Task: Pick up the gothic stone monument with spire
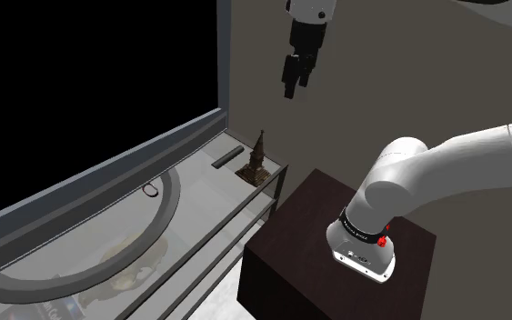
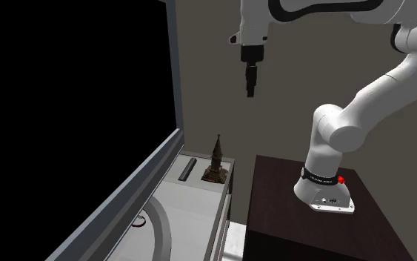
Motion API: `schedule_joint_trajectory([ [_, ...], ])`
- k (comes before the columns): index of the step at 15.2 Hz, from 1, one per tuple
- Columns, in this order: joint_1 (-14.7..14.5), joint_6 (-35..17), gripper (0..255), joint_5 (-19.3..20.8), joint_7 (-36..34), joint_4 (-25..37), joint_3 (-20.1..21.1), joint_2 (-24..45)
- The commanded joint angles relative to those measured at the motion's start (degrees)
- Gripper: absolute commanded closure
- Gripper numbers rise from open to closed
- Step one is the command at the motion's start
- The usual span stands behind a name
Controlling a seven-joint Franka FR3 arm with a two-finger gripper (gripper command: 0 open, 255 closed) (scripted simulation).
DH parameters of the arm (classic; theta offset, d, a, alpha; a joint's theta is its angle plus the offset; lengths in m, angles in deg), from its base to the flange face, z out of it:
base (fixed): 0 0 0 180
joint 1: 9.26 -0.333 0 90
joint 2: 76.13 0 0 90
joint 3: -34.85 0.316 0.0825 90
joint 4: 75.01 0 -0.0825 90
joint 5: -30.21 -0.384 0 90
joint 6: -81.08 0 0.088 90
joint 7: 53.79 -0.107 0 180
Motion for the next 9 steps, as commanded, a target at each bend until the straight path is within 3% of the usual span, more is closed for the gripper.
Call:
schedule_joint_trajectory([
  [1, 0.00, 0.00, 0, 0.00, 0.00, 0.00, 0.00, 0.00],
  [9, 0.44, -13.85, 0, 1.58, 4.31, -5.91, -2.25, 10.24],
])
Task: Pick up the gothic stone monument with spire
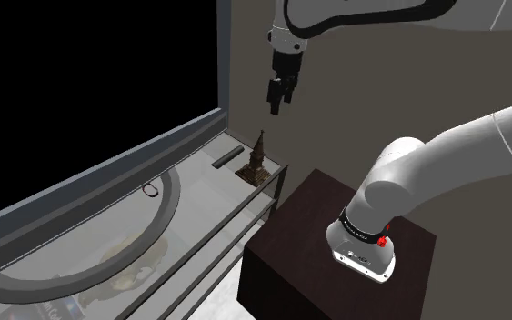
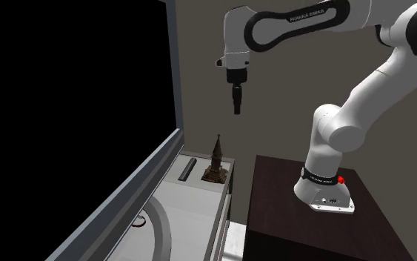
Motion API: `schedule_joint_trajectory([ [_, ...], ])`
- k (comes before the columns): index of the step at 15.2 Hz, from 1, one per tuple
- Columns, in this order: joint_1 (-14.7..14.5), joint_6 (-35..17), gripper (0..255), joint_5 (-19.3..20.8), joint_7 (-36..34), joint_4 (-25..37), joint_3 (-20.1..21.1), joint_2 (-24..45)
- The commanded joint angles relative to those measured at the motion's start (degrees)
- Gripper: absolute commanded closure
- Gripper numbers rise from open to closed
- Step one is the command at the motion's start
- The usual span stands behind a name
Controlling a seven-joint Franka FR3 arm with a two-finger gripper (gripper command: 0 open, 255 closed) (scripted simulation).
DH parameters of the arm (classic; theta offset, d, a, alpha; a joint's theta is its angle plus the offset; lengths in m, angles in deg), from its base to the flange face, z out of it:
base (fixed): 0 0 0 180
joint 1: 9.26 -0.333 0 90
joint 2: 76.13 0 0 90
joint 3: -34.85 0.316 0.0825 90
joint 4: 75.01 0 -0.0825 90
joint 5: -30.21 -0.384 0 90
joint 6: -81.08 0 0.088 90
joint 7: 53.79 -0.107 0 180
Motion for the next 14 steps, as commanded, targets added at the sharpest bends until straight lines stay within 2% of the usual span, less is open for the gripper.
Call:
schedule_joint_trajectory([
  [1, 0.12, -4.02, 0, 0.35, 1.08, -1.46, -0.56, 3.04],
  [7, 0.46, -14.11, 0, 1.10, 4.10, -2.27, -2.02, 14.01],
  [14, 0.83, -24.48, 0, 1.27, 7.58, 0.29, -3.31, 28.91],
])
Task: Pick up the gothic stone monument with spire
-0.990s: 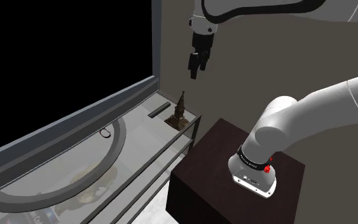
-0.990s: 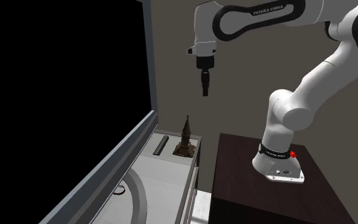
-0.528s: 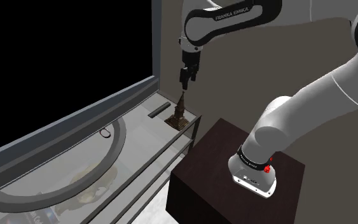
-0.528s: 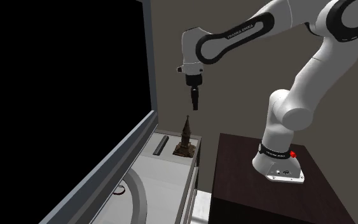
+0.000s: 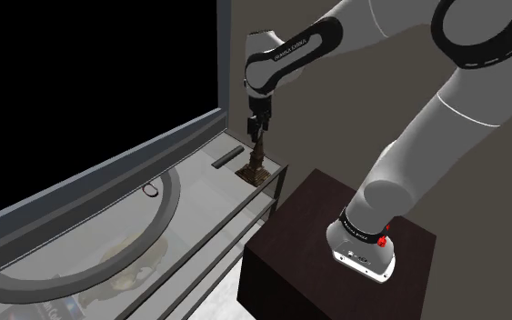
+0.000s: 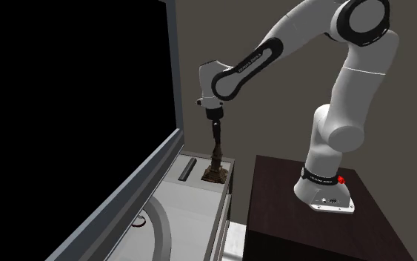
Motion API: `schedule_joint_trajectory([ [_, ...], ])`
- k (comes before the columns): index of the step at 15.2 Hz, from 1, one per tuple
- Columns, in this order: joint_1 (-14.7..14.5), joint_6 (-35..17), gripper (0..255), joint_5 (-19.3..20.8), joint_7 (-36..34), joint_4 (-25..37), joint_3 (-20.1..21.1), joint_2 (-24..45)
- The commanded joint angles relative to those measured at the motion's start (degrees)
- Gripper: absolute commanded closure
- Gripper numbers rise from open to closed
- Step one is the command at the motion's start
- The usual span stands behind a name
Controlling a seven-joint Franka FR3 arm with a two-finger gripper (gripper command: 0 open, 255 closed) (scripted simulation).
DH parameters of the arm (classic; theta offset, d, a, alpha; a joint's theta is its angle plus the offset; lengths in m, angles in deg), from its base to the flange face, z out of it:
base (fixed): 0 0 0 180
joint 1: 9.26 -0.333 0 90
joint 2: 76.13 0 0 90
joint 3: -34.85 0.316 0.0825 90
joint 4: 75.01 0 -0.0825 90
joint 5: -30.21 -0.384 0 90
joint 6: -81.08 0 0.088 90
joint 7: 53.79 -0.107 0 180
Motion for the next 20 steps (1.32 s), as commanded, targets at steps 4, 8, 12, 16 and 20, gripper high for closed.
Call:
schedule_joint_trajectory([
  [4, 0.47, -6.29, 0, -0.23, 2.68, 3.73, -0.66, 11.37],
  [8, 0.54, -8.84, 0, -0.37, 2.86, 3.50, -0.63, 13.76],
  [12, 0.59, -12.26, 0, -0.60, 2.98, 3.01, -0.58, 16.70],
  [16, 0.56, -12.18, 255, -0.61, 2.95, 3.12, -0.56, 16.72],
  [20, 0.57, -12.16, 255, -0.60, 2.95, 3.09, -0.57, 16.68],
])
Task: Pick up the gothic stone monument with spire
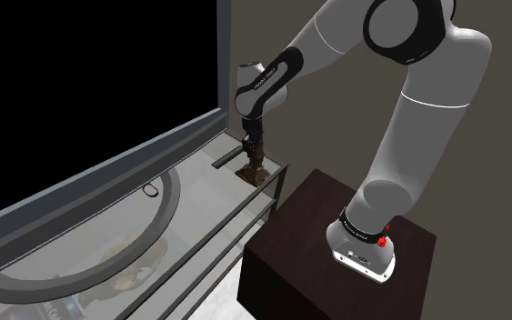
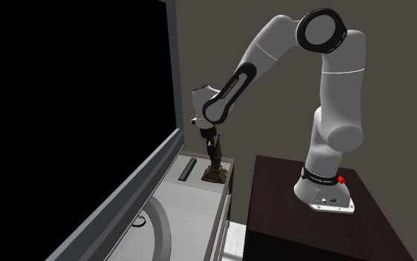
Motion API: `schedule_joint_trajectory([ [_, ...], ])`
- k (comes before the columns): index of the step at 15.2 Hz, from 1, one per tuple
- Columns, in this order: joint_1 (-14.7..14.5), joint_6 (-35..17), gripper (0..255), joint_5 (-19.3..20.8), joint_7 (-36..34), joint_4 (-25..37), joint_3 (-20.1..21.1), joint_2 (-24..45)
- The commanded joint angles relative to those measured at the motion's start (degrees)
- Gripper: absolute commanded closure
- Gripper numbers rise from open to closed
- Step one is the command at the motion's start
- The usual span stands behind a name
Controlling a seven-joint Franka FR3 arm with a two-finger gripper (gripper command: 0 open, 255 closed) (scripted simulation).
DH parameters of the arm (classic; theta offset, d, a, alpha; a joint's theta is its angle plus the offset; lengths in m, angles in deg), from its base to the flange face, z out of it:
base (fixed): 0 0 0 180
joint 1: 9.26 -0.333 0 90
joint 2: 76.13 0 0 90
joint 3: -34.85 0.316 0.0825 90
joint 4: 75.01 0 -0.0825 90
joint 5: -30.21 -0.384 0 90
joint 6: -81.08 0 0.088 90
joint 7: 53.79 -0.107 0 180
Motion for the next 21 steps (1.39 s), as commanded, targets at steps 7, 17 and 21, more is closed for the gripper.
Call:
schedule_joint_trajectory([
  [7, 0.00, 2.15, 255, 0.19, -0.03, 0.16, -0.08, -1.91],
  [17, -0.06, 9.77, 255, 0.58, -0.23, 1.97, -0.12, -7.73],
  [21, -0.07, 11.42, 255, 0.65, -0.26, 2.52, -0.12, -8.83],
])
